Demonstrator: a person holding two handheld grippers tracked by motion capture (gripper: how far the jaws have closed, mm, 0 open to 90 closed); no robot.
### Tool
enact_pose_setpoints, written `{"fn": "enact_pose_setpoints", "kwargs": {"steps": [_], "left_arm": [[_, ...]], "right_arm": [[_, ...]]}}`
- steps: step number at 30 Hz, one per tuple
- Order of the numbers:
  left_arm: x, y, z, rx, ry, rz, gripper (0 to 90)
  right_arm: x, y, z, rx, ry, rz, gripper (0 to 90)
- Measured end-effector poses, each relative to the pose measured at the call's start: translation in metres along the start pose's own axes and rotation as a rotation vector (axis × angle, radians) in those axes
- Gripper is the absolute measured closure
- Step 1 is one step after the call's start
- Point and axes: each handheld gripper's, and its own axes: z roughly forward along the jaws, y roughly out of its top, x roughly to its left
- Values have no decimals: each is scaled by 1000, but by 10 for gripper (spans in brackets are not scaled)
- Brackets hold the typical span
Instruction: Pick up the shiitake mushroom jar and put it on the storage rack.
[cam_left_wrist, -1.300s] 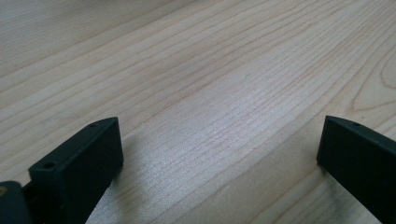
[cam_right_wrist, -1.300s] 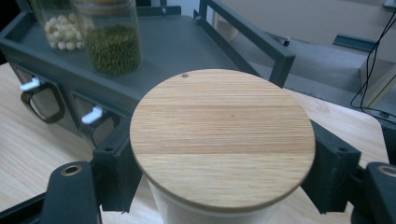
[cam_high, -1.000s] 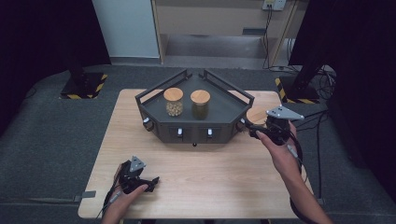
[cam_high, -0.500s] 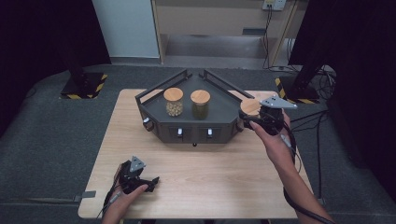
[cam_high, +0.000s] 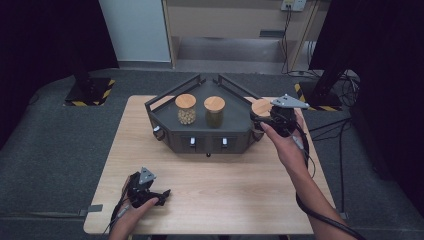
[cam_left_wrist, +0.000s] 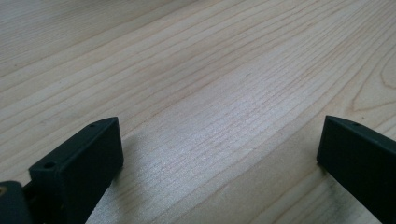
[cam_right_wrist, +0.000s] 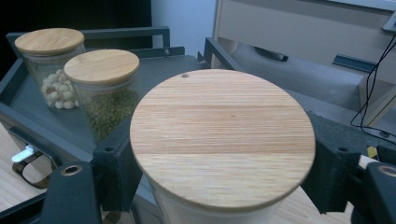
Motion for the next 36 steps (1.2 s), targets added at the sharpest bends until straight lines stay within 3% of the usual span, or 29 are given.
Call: {"fn": "enact_pose_setpoints", "kwargs": {"steps": [14, 36], "left_arm": [[0, 0, 0, 0, 0, 0, 0], [0, 0, 0, 0, 1, 0, 0]], "right_arm": [[3, 9, 17, -7, -6, 10, 254], [13, 13, 60, 20, -8, 9, 254]]}}
